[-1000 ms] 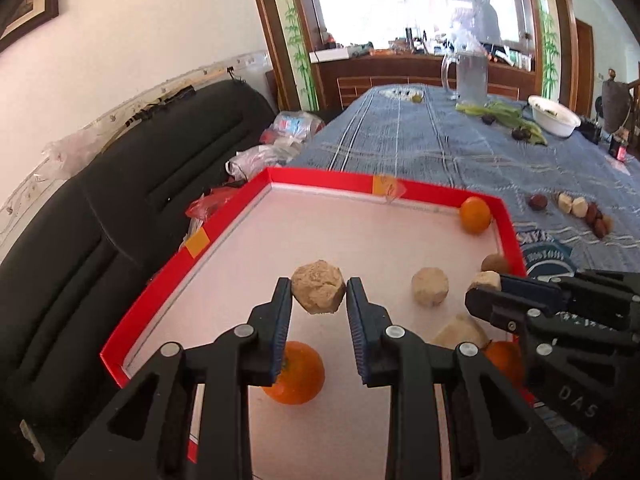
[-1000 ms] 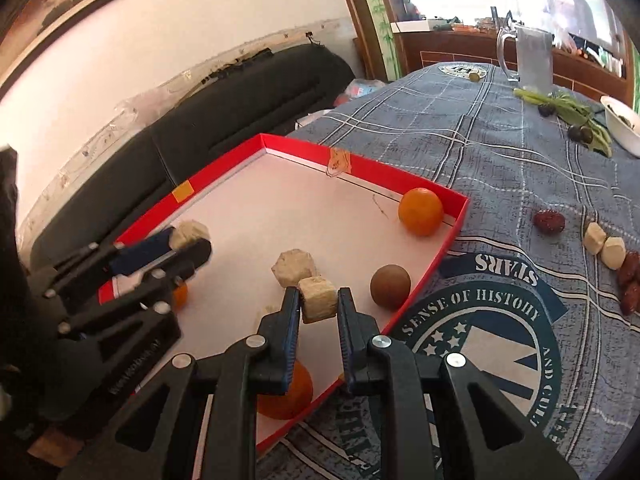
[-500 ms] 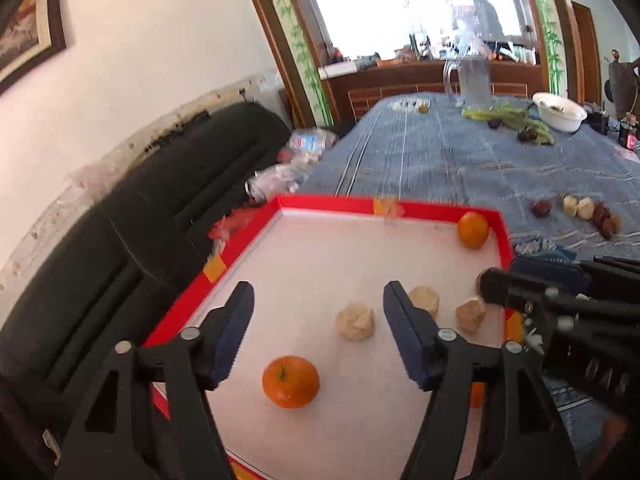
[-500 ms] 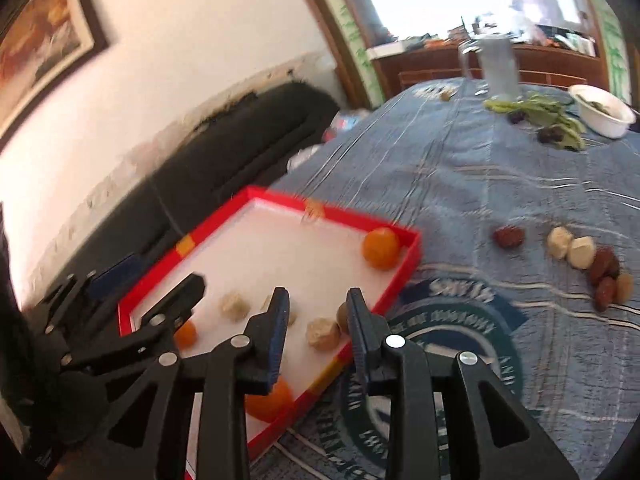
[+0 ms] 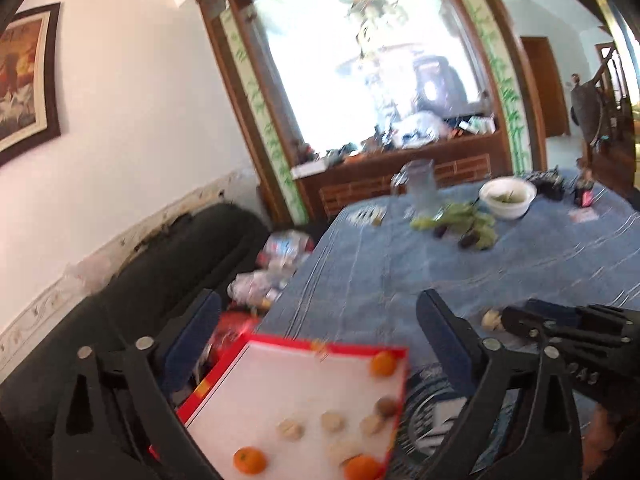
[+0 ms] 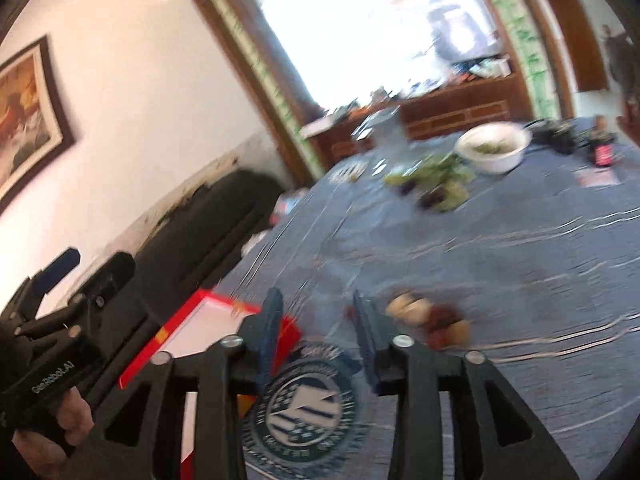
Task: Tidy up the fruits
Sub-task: 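Move both open grippers back toward the pile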
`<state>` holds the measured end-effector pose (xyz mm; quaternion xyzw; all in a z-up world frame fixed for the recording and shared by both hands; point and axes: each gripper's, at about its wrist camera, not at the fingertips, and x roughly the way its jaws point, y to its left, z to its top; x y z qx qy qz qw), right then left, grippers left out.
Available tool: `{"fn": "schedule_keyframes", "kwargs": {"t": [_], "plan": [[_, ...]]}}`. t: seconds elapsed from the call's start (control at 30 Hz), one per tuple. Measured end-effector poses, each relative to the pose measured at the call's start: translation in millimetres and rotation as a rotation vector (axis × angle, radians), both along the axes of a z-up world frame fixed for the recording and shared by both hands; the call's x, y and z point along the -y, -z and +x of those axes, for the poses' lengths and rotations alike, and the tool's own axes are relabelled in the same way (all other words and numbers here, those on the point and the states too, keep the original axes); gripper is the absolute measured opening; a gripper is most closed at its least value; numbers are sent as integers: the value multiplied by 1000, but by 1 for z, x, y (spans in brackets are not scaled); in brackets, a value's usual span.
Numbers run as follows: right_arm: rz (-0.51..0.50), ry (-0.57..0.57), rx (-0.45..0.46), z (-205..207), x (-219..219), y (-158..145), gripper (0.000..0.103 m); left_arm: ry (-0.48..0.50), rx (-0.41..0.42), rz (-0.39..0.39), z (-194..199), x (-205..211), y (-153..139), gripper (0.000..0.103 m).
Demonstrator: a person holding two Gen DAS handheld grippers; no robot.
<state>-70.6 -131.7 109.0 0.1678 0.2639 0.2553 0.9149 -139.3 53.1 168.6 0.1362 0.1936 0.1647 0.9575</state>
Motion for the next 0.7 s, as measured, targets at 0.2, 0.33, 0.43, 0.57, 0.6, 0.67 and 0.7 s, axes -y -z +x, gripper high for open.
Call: {"fn": "schedule_keyframes", "kwargs": {"t": [0.2, 0.33, 0.43, 0.57, 0.6, 0.67, 0.7], "plan": [[25, 113, 47, -14, 64, -26, 55, 84, 38, 19, 10, 45, -19, 103], [7, 168, 69, -24, 94, -35, 60, 128, 24, 9, 18, 71, -24, 103], [5, 197, 77, -30, 114, -39, 67, 150, 17, 5, 23, 88, -25, 103], [-14, 230, 81, -35, 131, -40, 72, 186, 4, -4, 29, 109, -28, 103], [-19, 235, 82, -36, 134, -40, 72, 200, -4, -7, 31, 116, -29, 103], [-25, 244, 82, -37, 139, -39, 73, 221, -14, -6, 34, 128, -28, 103], [-26, 246, 81, -38, 142, -39, 73, 230, -18, -3, 35, 134, -28, 103]]}}
